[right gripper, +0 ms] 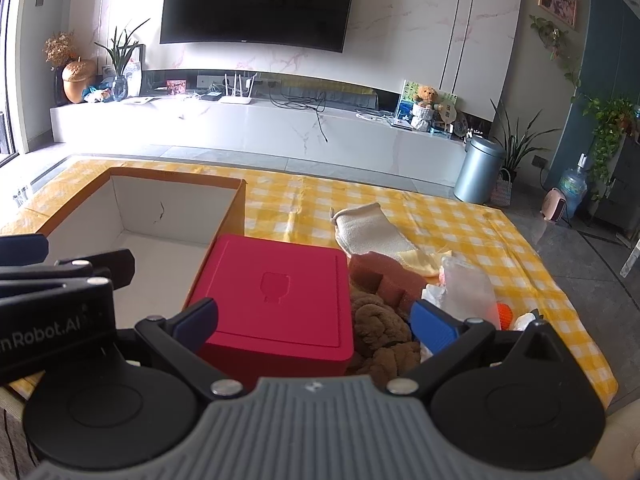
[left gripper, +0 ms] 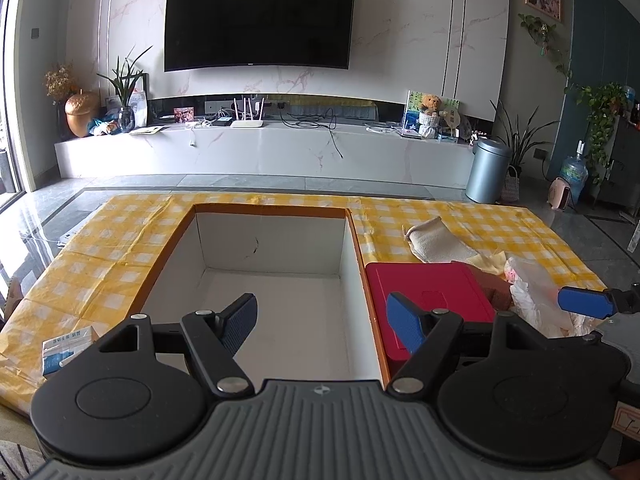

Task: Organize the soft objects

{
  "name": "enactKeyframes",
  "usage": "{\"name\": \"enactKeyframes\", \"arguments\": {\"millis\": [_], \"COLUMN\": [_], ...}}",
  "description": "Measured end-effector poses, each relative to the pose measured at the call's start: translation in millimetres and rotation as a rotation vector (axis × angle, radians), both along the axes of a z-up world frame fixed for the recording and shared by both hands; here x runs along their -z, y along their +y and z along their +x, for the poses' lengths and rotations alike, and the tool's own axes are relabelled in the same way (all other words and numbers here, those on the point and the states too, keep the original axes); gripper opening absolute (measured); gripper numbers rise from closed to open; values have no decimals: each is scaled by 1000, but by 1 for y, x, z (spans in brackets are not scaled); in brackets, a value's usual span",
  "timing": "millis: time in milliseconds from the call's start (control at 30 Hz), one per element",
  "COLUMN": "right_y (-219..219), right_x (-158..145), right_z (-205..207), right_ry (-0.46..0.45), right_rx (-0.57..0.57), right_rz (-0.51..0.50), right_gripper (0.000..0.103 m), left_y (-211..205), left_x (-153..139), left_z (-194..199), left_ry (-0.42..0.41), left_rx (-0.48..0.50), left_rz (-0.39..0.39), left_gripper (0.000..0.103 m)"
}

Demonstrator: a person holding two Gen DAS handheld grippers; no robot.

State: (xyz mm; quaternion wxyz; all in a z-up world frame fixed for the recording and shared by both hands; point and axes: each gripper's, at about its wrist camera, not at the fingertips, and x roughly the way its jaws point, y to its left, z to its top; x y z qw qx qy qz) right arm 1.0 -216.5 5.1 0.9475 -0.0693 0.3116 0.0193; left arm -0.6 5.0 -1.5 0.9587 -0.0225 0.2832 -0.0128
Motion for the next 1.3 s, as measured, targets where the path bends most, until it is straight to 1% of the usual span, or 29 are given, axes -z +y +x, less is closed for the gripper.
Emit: {"name": "enactKeyframes", "arguments": {"millis": [467, 567, 733, 1300], "right_y": [3, 4, 5, 6], "right_x": [2, 1, -1, -5], "right_z": [2, 1, -1, -6], "right_ry": [17, 16, 14, 7], "right_rx": [5, 6, 9, 12], "right_rz": [-14, -17, -28, -37], "right_gripper": [101, 101, 101, 101], "left_y": [1, 1, -2, -3], "left_x": [1, 1, -1, -2], "left_z": [1, 1, 0, -2], "left_ry": [20, 18, 8, 7], "left_rx": [-8, -9, -13, -13], "left_rz": [12, 11, 31, 28], "left_gripper": [87, 87, 87, 87]}}
